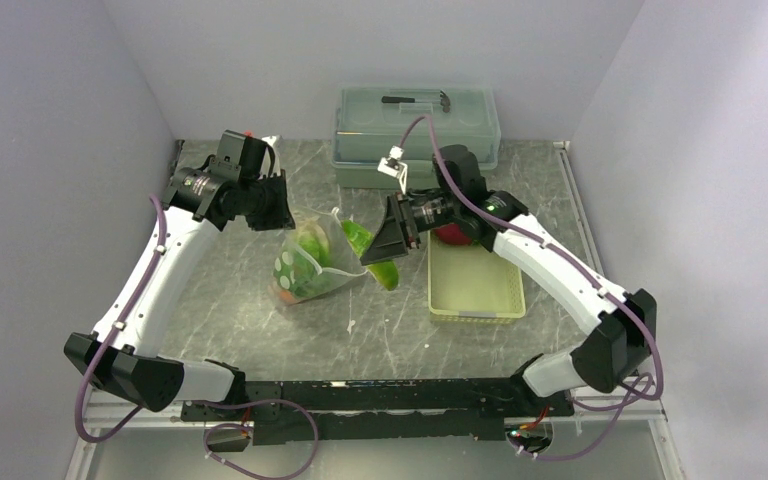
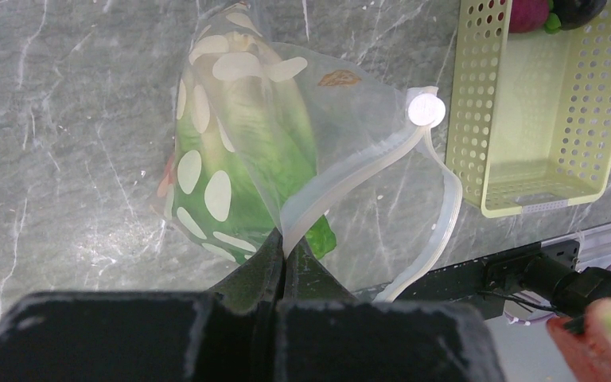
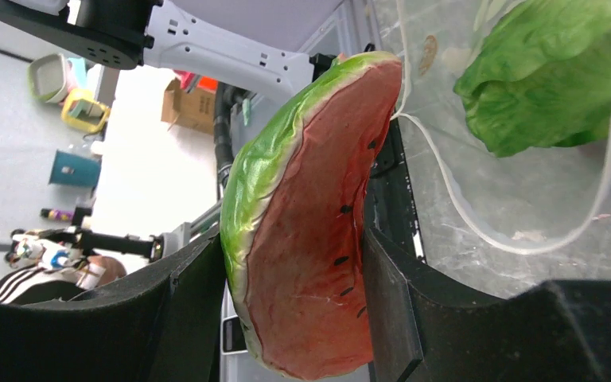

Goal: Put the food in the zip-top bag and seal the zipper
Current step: Place the fake fruit in the zipper food storage bag.

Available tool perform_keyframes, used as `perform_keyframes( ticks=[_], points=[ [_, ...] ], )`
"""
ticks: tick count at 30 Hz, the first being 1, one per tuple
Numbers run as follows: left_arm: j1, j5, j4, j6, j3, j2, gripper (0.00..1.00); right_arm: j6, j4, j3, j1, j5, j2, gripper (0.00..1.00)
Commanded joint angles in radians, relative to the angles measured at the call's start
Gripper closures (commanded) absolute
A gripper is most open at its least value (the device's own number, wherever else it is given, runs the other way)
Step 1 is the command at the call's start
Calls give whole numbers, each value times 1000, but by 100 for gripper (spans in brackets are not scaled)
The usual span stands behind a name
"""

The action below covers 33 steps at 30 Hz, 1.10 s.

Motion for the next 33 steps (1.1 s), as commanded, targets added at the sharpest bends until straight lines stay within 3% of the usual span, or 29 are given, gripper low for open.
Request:
perform_keyframes(
  ticks=[1,16,33],
  points=[
    [4,27,54,-17,9,-21,100,27,42,62,29,-86,47,80],
    [4,61,63,-9,-11,-45,100,159,1,164,50,-34,259,83],
    [3,184,141,-27,-119,-131,100,400,92,247,50,97,409,85]
  ],
)
